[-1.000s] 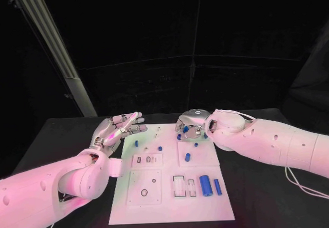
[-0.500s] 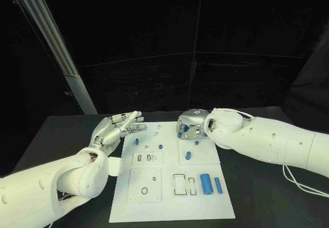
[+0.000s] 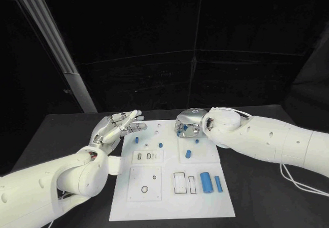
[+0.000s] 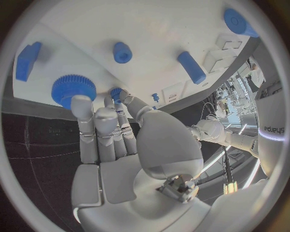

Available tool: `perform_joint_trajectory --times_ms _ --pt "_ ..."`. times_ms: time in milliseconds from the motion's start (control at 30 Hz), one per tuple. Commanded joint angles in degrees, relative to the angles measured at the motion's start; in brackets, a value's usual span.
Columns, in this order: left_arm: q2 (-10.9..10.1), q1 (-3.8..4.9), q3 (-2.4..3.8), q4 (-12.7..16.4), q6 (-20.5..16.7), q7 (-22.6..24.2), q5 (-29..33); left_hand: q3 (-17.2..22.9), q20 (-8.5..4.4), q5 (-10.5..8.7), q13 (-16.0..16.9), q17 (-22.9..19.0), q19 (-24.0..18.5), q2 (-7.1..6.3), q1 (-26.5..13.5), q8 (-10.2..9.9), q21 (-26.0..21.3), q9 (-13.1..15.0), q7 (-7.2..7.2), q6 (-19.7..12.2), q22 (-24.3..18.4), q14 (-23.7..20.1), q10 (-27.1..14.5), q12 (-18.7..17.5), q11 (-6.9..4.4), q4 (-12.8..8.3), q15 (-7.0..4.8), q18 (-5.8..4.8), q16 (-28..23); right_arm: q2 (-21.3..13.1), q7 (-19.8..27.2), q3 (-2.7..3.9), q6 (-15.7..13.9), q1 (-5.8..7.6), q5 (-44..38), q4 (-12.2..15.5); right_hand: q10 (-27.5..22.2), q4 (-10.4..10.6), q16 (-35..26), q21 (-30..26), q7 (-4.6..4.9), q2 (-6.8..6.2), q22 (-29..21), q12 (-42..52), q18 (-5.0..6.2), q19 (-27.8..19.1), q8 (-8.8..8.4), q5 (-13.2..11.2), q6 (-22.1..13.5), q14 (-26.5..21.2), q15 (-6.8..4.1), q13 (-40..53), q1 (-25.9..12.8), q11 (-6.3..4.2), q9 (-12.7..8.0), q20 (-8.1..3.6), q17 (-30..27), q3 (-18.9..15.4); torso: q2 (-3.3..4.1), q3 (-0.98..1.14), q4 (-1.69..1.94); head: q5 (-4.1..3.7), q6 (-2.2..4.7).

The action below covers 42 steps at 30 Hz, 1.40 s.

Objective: Assemble the parts on the task board

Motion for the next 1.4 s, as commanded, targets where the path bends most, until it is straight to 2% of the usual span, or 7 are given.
perform_joint_trajectory --times_ms 33,300,467,867,1033,1200,1400 --pt "0.01 0.11 0.03 -0.08 0.97 -0.01 -0.10 0.08 0.19 -0.10 -0.06 -0.10 0.11 0.87 0.08 -0.31 -0.39 -0.06 2.73 0.06 -0.11 -0.35 0.00 -0.39 0.34 -0.41 0.13 0.24 -0.48 -0.01 0.21 0.06 0.90 0.15 -0.36 -0.04 0.81 0.15 0.43 0.31 -0.14 0.24 0.15 0.16 -0.86 0.09 -0.06 -0.35 0.50 0.18 -0.04 0.09 -0.39 -0.16 0.07 -0.13 0.12 0.59 0.04 -0.01 0.04 -0.02 0.00" --pt "-0.09 0.14 0.03 -0.04 1.00 -0.12 -0.10 0.17 0.21 -0.07 -0.06 -0.13 0.10 1.04 0.22 -0.37 -0.46 -0.06 2.72 0.07 -0.18 -0.37 -0.03 -0.45 0.34 -0.56 0.14 0.25 -0.58 -0.21 -0.36 0.06 0.76 0.15 -0.38 0.03 2.64 0.29 1.51 1.51 -0.61 0.51 1.49 0.40 -1.01 0.20 0.21 -1.24 2.00 -0.01 -0.43 0.20 0.34 -0.67 0.23 -0.45 1.07 2.89 0.16 -0.10 0.02 0.05 -0.05" --pt "-0.14 0.18 0.03 -0.06 1.10 -0.16 -0.10 0.19 0.21 -0.07 -0.06 -0.13 0.10 1.07 0.26 -0.38 -0.48 -0.06 2.72 0.07 -0.20 -0.37 -0.03 -0.47 0.34 -0.60 0.14 0.25 -0.61 -0.29 -0.86 0.06 -0.97 0.16 -0.79 0.22 3.15 0.47 2.04 2.09 -0.65 0.53 2.06 0.27 -1.08 0.20 0.10 -1.72 2.41 -0.08 -0.50 0.19 0.63 -0.77 0.23 -0.54 1.48 4.18 0.15 -0.15 0.07 0.00 0.06" --pt "-0.22 0.29 0.03 -0.03 1.24 -0.23 -0.10 0.28 0.24 -0.04 -0.06 -0.18 0.07 1.37 0.28 -0.48 -0.61 -0.06 2.67 0.06 -0.31 -0.45 -0.07 -0.56 0.34 -0.66 0.17 0.24 -0.79 -0.15 -0.92 0.09 -11.22 0.50 1.23 1.48 2.87 0.56 2.11 2.52 -0.52 0.05 2.43 -0.01 -1.13 0.04 -0.15 -2.12 2.30 -0.31 -0.42 0.11 0.81 -0.66 0.15 -0.50 1.22 5.48 0.29 -0.13 0.20 0.10 0.89" --pt "-0.05 0.29 0.03 -0.21 1.50 -0.28 -0.10 0.28 0.24 -0.04 -0.06 -0.19 0.07 1.38 0.28 -0.48 -0.61 -0.06 2.67 0.05 -0.31 -0.46 -0.08 -0.57 0.34 -0.67 0.18 0.24 -0.80 1.59 -1.36 0.11 -13.08 0.62 1.38 0.10 2.86 0.58 2.18 2.58 -0.48 -0.07 2.46 -0.02 -1.13 0.01 -0.17 -2.19 2.30 -0.32 -0.40 0.11 0.81 -0.63 0.14 -0.49 1.30 5.67 0.34 -0.09 0.10 0.84 1.35" --pt "0.13 0.29 0.03 -0.47 1.57 -0.28 -0.10 0.28 0.24 -0.04 -0.06 -0.19 0.07 1.38 0.28 -0.48 -0.61 -0.06 2.67 0.05 -0.31 -0.46 -0.08 -0.57 0.34 -0.67 0.18 0.24 -0.80 3.86 -0.55 0.13 -14.69 0.66 1.76 -2.22 2.94 0.68 2.33 2.73 -0.46 -0.22 2.65 0.02 -1.16 0.02 -0.16 -2.34 2.34 -0.33 -0.37 0.13 0.75 -0.62 0.14 -0.46 1.46 5.93 0.39 -0.11 0.13 0.52 1.13" --pt "0.31 0.32 0.04 -0.43 1.62 -0.29 -0.10 0.30 0.25 -0.04 -0.07 -0.21 0.04 1.47 0.28 -0.54 -0.66 -0.07 2.67 0.02 -0.36 -0.51 -0.13 -0.62 0.35 -0.69 0.19 0.24 -0.88 6.57 0.03 0.13 -14.65 0.68 2.02 -4.94 3.00 0.97 2.53 2.91 -0.43 -0.62 2.78 0.03 -1.17 -0.04 -0.17 -2.63 2.40 -0.33 -0.34 0.14 0.45 -0.59 0.14 -0.42 1.62 6.21 0.61 -0.14 0.33 0.30 1.19"
